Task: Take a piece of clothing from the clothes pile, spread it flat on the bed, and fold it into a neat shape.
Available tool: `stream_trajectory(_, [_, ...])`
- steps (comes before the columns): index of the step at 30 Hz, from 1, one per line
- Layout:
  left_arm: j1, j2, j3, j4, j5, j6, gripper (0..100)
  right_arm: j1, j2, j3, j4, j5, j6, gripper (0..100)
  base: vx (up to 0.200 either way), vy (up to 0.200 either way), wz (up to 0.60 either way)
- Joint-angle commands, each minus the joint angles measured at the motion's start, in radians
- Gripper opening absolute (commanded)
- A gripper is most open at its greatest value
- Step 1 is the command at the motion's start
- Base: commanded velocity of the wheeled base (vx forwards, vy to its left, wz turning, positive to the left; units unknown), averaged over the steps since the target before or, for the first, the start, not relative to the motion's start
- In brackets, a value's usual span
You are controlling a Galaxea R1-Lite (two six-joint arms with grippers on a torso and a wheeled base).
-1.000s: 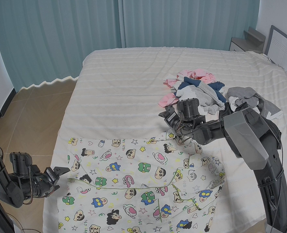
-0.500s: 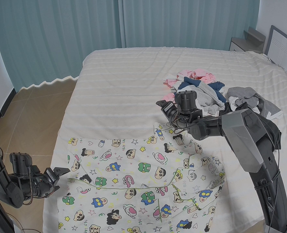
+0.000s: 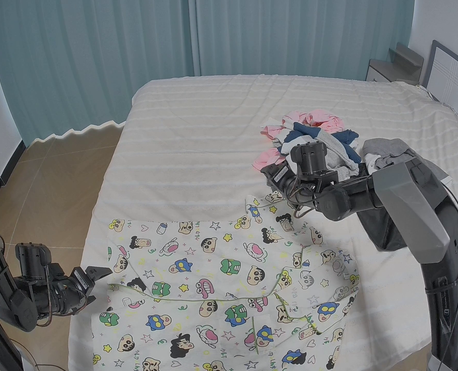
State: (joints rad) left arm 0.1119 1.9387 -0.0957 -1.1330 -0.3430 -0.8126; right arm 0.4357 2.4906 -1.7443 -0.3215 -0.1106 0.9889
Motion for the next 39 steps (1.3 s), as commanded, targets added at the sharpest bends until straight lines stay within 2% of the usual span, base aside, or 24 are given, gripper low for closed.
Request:
stream_trajectory(1, [-0.005,-0.006,0.008,-0.001,-0.002,0.000,100,0.026,-0.420,0.755,-0.136,-0.004,-0.153,100,-0.200,0.000,0.00])
stream_trajectory(5, [-0.015,-0.004,0.016,-0.001,-0.001,0.000,100,0.049,-0.539,1.079,-0.349,-0.004,-0.173,100,-0.200,0.000,0.00])
stream_trajectory(7, [-0.021,-0.004,0.018,-0.001,-0.001,0.000,100,0.052,-0.550,1.128,-0.390,-0.007,-0.181,100,-0.200,0.000,0.00])
stream_trajectory(8, [-0.049,-0.004,0.030,-0.001,0.002,0.000,100,0.052,-0.570,1.261,-0.518,-0.007,-0.225,100,-0.200,0.000,0.00])
stream_trajectory(10, [-0.069,-0.006,0.047,-0.001,0.004,0.001,100,0.051,-0.567,1.362,-0.625,-0.009,-0.245,100,-0.200,0.000,0.00])
stream_trajectory(13, [-0.089,-0.015,0.068,-0.001,0.007,0.003,100,0.046,-0.550,1.487,-0.769,0.005,-0.237,100,-0.200,0.000,0.00])
stream_trajectory(14, [-0.089,-0.015,0.070,-0.001,0.007,0.003,100,0.046,-0.549,1.493,-0.777,0.006,-0.237,100,-0.200,0.000,0.00])
stream_trajectory(15, [-0.089,-0.011,0.076,0.001,0.007,0.009,100,0.037,-0.518,1.546,-0.844,0.020,-0.237,100,-0.200,0.000,0.00])
stream_trajectory(18, [-0.087,0.000,0.076,0.001,0.012,0.026,100,0.006,-0.457,1.595,-0.932,0.040,-0.239,100,-0.200,0.000,0.00])
stream_trajectory(20, [-0.084,0.019,0.077,0.001,0.033,0.053,100,-0.022,-0.407,1.631,-1.016,0.054,-0.236,100,-0.200,0.000,0.00])
stream_trajectory(23, [-0.084,0.057,0.093,0.001,0.058,0.128,100,-0.065,-0.332,1.709,-1.206,0.111,-0.222,100,-0.200,0.000,0.00])
stream_trajectory(28, [-0.040,0.083,0.091,0.006,0.053,0.202,100,-0.063,-0.357,1.744,-1.211,0.117,-0.216,100,-0.040,0.000,0.00])
stream_trajectory(32, [0.037,0.098,0.093,0.016,0.041,0.328,100,-0.065,-0.360,1.744,-1.211,0.114,-0.214,100,0.000,0.000,0.00])
stream_trajectory(37, [0.045,0.161,0.093,0.045,0.015,0.391,100,-0.063,-0.365,1.744,-1.211,0.103,-0.214,100,0.000,0.000,0.00])
stream_trajectory(39, [0.043,0.178,0.093,0.042,0.012,0.409,100,-0.061,-0.360,1.744,-1.211,0.069,-0.214,100,0.000,0.000,0.00])
